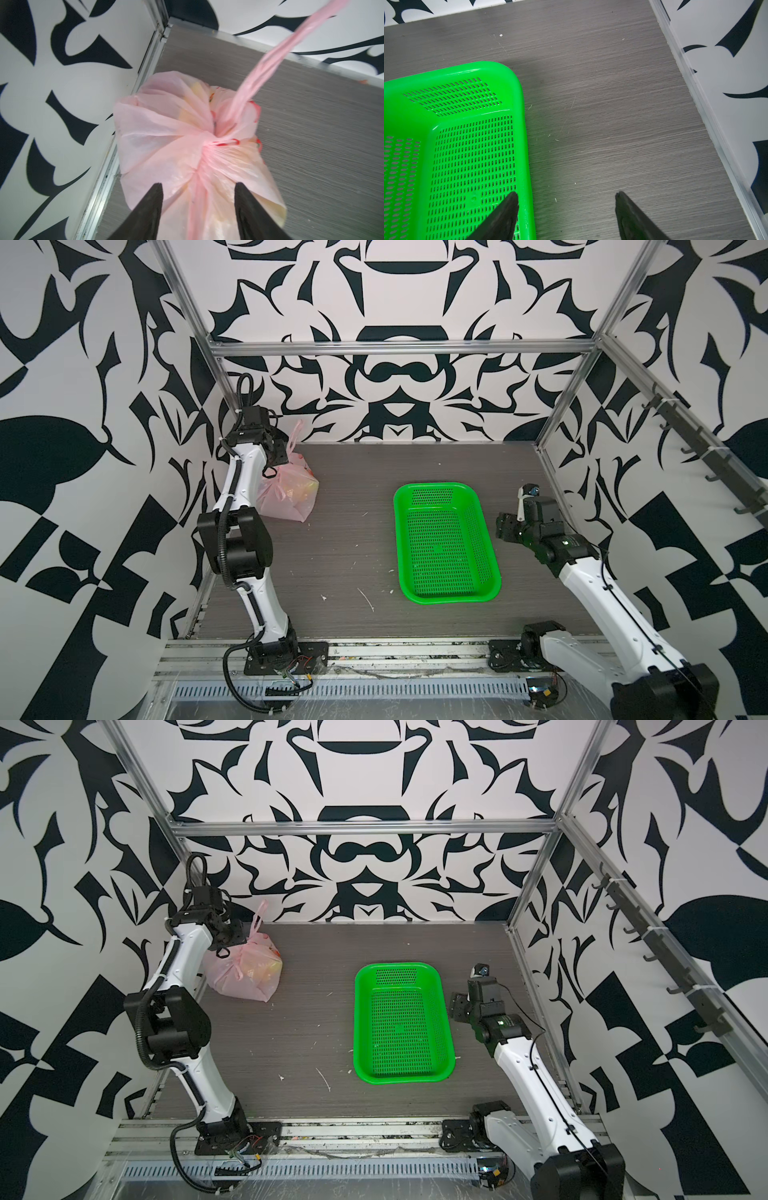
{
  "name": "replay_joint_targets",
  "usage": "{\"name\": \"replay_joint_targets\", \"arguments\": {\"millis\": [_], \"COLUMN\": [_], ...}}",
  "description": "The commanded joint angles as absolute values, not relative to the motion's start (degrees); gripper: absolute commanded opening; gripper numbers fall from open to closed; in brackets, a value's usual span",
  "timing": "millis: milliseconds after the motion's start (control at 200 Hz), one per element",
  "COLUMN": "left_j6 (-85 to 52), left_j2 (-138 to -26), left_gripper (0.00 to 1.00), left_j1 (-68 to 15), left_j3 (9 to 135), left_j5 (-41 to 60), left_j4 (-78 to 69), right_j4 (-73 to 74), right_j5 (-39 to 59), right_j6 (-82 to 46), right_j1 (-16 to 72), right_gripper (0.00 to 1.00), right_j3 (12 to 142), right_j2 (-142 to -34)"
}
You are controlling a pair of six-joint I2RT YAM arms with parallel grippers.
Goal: Untie the knot of the plastic bag and take out the fruit
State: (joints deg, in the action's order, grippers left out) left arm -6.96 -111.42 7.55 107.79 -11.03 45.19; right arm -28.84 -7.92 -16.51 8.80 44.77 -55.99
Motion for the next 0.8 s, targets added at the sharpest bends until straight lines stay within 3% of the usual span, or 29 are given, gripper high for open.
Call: {"name": "replay_joint_targets", "arguments": {"millis": [0,515,795], "left_j6": [-6.02,-7.03,-7.47], "left_j2": [-113.05,-115.60,-115.49], "left_gripper": [0.58,0.50,0.28], "left_j1": [8.95,10.37,10.36], "left_j3": [108.50,102.85,101.57], "left_j5": [-10.48,-6.61,-5.88], "left_j4": [45.85,39.82,39.00], "right_j4": [-27.01,-26.83,-27.25], "right_j5": [-8.52,-8.35,-8.90], "right_j6": [-16.10,-15.68,-15.49], "right_j1": [9.32,9.78,9.84], "right_gripper": [0.76,0.76,0.76], "right_j3": [47.79,49.22,48.60], "right_j2": [-56.40,-57.92,-56.56]}}
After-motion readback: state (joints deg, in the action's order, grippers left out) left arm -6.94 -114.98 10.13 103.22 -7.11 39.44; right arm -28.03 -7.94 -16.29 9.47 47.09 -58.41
